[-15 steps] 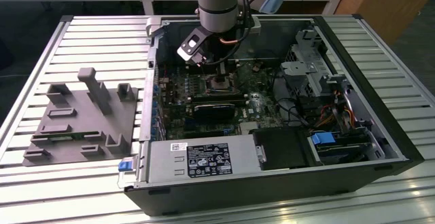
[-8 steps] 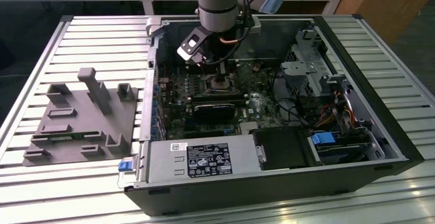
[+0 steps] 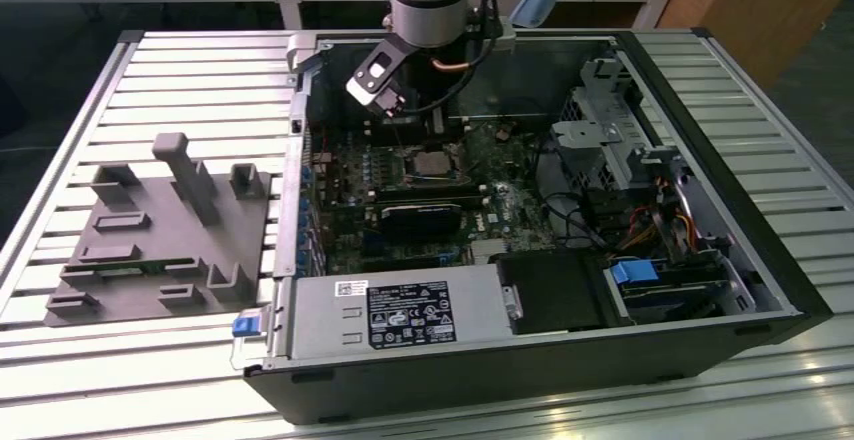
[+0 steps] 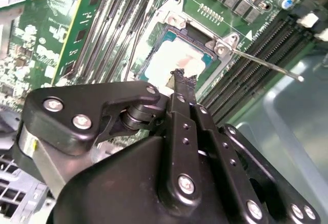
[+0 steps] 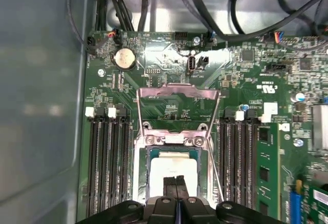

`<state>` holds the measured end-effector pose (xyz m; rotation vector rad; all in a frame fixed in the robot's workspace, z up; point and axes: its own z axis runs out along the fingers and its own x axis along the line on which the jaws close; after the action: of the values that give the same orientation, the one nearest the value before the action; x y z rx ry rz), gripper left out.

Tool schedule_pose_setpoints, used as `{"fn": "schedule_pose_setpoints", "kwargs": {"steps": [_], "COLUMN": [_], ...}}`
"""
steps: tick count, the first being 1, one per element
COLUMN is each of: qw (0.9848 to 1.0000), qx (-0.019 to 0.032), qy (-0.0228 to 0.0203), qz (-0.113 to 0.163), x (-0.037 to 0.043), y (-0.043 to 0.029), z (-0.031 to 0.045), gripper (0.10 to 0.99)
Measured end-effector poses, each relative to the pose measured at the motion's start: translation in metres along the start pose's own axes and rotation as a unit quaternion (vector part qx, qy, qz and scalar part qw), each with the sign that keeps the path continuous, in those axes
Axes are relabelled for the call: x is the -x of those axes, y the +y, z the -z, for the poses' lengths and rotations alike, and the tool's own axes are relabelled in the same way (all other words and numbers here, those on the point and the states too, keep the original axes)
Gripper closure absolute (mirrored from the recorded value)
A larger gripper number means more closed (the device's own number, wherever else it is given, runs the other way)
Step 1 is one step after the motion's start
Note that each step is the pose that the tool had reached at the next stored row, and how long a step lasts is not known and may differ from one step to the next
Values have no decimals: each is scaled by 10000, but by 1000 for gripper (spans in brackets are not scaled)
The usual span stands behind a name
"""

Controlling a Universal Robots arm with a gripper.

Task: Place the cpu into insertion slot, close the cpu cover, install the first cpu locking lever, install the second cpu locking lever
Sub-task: 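Place the cpu into insertion slot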

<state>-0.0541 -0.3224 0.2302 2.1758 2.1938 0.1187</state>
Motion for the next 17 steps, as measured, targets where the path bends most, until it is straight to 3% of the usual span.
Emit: {"fn": "schedule_pose_setpoints", "kwargs": {"steps": [10,17], "qw": [10000,10000], "qx": [-1,0], "qy": [-1,0], "qz": [0,0], "x": [-5,-5], "y": [22,24], "z": [248,262], "gripper": [984,984]}}
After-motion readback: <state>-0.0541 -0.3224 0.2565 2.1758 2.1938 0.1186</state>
